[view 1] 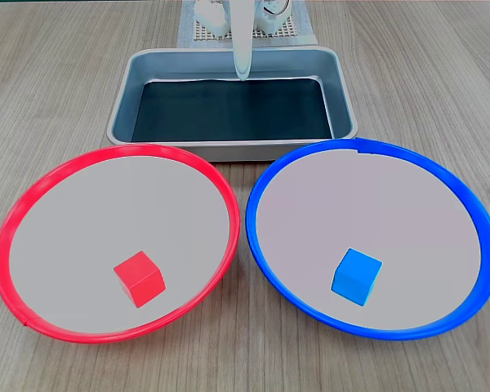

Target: Move two blocks tray to matching dishes

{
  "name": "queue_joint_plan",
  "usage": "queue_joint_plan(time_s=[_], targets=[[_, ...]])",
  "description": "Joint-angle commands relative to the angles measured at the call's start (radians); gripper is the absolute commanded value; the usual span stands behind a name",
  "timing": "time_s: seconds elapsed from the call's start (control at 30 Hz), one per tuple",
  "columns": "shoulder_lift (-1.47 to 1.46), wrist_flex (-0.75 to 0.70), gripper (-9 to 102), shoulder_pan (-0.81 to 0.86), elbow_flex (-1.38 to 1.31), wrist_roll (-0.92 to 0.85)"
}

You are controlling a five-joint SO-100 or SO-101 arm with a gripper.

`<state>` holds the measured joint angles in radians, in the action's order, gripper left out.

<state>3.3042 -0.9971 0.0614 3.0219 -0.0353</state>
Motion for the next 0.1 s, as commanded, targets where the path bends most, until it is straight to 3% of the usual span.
queue_joint_plan(time_s=[0.0,0.07], targets=[[0.025,-0.002,0,0.003,0.002,0.002],[0.025,-0.002,0,0.003,0.002,0.002]])
